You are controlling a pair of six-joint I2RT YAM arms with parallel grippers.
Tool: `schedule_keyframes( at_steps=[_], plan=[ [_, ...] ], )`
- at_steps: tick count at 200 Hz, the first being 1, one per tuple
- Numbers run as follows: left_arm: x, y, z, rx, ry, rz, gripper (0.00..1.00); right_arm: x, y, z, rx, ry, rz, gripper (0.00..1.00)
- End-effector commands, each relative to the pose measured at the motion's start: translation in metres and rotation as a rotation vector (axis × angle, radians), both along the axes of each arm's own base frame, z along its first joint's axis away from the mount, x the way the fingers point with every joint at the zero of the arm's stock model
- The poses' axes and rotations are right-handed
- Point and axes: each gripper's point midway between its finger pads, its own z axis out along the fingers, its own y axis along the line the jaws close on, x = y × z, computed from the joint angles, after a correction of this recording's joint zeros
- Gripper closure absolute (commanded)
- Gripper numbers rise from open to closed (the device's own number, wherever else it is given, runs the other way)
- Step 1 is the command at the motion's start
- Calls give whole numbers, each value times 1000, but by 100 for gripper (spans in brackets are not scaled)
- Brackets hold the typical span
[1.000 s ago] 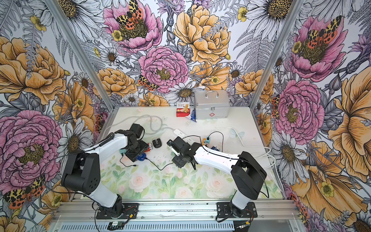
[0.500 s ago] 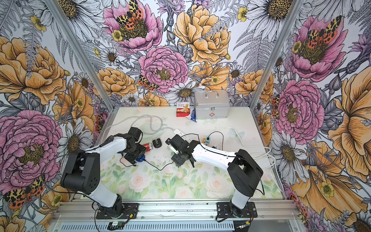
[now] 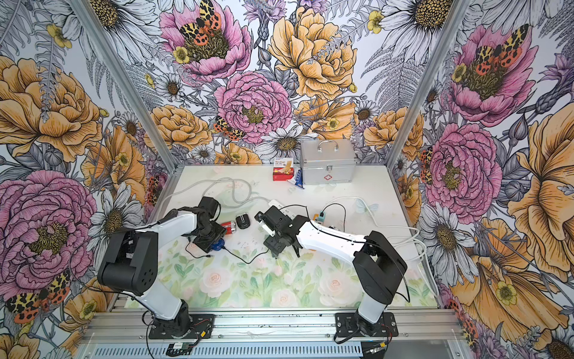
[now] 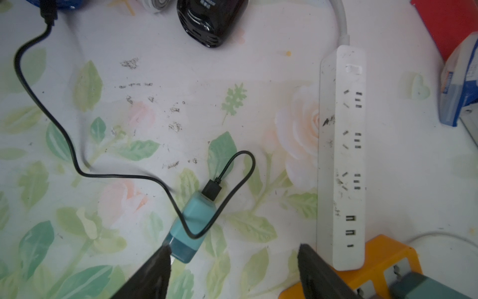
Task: Unplug the electric shaver
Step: Pick up the electric shaver from the center of the board.
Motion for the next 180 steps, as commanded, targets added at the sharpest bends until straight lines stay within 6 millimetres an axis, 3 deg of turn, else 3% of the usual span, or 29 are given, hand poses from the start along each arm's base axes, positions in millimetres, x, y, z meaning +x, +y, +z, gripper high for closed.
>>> schedule_keyframes(
  at_steps=[1,44,100,106,180],
  plan=[
    [4,5,-6,17,-10,-3,38,5,9,11,45,0,0,22],
    [16,-9,14,4,-99,-68,49,-4,23,17,148,87,26,24],
    [44,-49,74,-29,-301,-230,55,-14,52,45,363,250,82,30],
    [46,-53,81,-32,-321,-246,55,-5,49,47,390,267,58,31],
    [55,-91,156,-1,-548,-395,57,8,85,62,643,565,14,42]
  ],
)
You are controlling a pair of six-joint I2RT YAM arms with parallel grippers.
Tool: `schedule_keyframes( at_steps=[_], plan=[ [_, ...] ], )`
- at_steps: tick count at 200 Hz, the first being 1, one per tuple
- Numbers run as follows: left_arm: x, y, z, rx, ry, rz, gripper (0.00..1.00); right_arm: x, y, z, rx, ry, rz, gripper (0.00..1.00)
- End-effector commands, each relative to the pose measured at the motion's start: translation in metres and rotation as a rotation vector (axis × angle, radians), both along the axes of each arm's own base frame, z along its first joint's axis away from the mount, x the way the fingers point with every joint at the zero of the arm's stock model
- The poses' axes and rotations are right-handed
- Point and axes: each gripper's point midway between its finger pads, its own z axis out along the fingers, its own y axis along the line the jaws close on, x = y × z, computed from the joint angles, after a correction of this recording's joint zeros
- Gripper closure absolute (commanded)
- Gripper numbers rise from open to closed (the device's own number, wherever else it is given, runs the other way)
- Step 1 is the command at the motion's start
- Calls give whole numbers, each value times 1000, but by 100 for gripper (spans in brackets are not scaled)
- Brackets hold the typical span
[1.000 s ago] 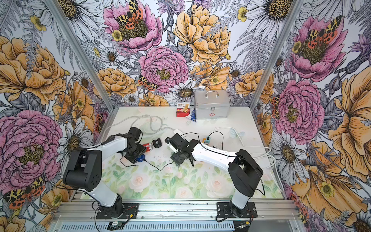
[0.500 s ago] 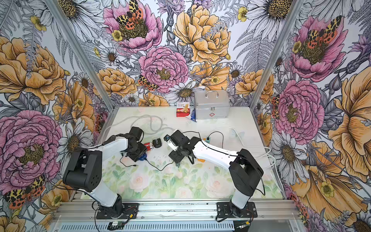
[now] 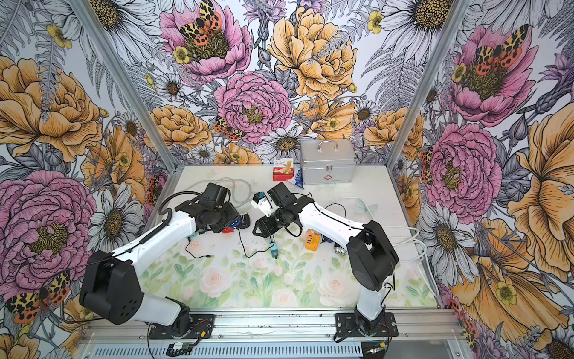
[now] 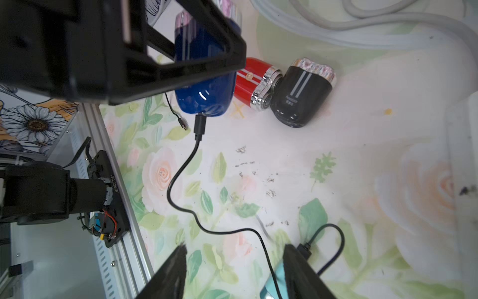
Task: Unplug the electric shaver
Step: Pick up the electric shaver from the center of the board, then remove the charging cable from the electric shaver.
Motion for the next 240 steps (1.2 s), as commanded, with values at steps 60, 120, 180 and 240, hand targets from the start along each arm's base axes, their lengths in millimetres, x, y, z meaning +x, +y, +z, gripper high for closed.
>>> schedule_keyframes(
  at_steps=[60,120,180,240],
  plan=[
    [9,-22,60,23,-218,-76,58,7,30,41,276,139,-27,48],
    [4,-30,73,10,-251,-101,59,11,35,44,329,186,-56,51],
    [5,-35,77,-10,-261,-117,59,11,46,51,401,242,-25,56],
    [8,-45,75,-47,-248,-140,60,12,50,48,427,272,-18,69]
  ],
)
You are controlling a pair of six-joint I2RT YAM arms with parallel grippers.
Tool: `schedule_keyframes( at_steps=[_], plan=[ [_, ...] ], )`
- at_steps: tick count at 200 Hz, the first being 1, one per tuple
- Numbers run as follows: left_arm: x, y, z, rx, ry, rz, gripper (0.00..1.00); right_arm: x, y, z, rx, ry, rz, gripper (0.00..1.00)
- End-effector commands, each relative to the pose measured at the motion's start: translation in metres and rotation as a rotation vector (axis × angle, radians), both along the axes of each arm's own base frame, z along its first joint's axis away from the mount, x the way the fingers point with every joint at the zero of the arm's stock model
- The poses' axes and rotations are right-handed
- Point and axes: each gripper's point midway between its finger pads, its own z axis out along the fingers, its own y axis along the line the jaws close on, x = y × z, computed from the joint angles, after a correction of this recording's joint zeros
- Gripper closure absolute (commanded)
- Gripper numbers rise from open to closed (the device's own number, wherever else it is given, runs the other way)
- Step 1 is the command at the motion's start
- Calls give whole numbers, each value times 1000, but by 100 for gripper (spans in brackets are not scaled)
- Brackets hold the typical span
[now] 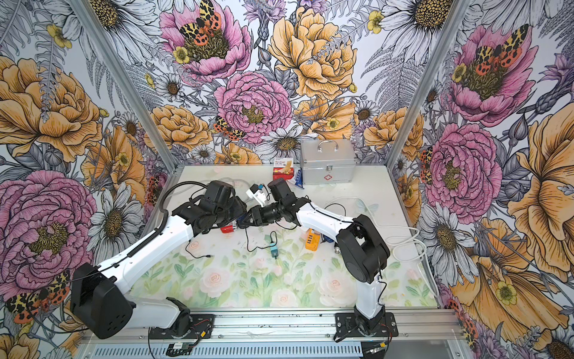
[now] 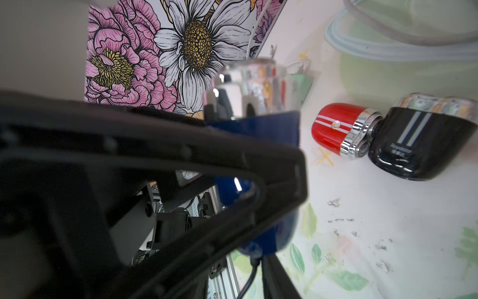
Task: Unplug the electric shaver
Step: Remove the charging cable from the electric shaver.
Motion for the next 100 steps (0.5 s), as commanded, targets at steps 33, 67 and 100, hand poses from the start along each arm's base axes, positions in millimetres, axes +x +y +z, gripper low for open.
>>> schedule_keyframes(
  at_steps=[33,67,100],
  plan=[
    [10,-18,25,-75,-64,-51,60,13,0,6,107,23,-30,76],
    [12,-22,24,-76,-58,-74,60,14,-3,2,103,27,-32,80],
    [14,-25,22,-78,-48,-85,60,14,-3,3,108,24,-24,83]
  ],
)
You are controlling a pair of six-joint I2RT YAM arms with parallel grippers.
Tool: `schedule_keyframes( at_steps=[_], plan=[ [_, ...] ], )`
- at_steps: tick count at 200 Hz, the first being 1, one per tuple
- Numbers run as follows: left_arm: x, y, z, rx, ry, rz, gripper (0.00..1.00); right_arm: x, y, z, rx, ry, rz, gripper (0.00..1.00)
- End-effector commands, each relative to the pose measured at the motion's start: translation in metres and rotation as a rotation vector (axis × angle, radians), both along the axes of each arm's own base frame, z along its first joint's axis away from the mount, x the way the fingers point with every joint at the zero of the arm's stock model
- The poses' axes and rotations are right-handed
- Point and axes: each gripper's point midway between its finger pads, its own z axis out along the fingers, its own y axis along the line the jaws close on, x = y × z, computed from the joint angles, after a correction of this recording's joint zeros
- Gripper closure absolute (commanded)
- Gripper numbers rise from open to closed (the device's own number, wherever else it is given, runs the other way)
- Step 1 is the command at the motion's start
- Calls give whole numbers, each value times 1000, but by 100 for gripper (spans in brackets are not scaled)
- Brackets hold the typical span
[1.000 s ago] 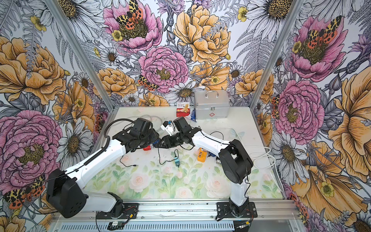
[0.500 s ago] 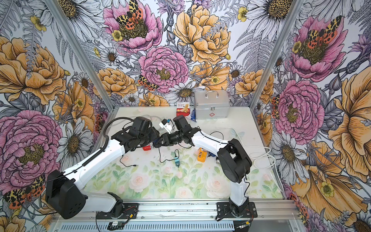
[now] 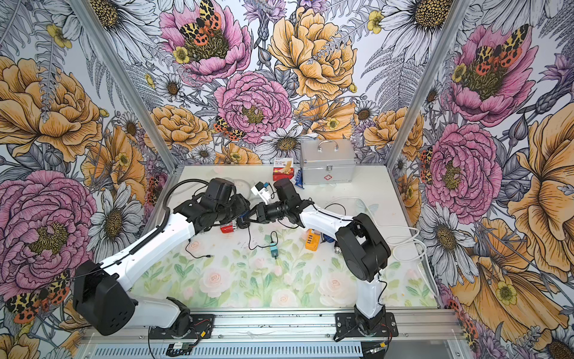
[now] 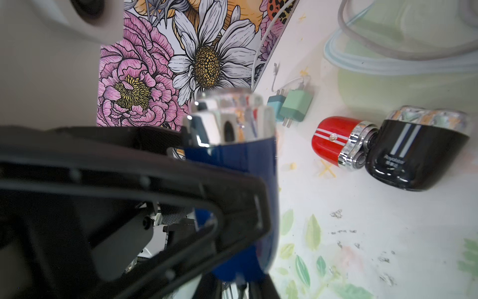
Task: Unplug the electric shaver
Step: Remove the charging cable from the electric shaver.
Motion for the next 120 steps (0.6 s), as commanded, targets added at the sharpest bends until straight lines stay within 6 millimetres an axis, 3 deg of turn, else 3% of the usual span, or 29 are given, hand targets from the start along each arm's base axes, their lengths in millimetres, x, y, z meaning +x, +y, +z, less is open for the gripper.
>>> schedule_keyframes(
  at_steps=[1,65,120],
  plan=[
    [9,-11,16,-36,-47,-41,60,3,1,1,26,-16,10,83],
    [13,-9,18,-38,-49,-44,60,3,0,-1,27,-9,18,95],
    [20,5,21,-48,-51,-22,61,0,-3,-4,25,-3,26,98]
  ],
)
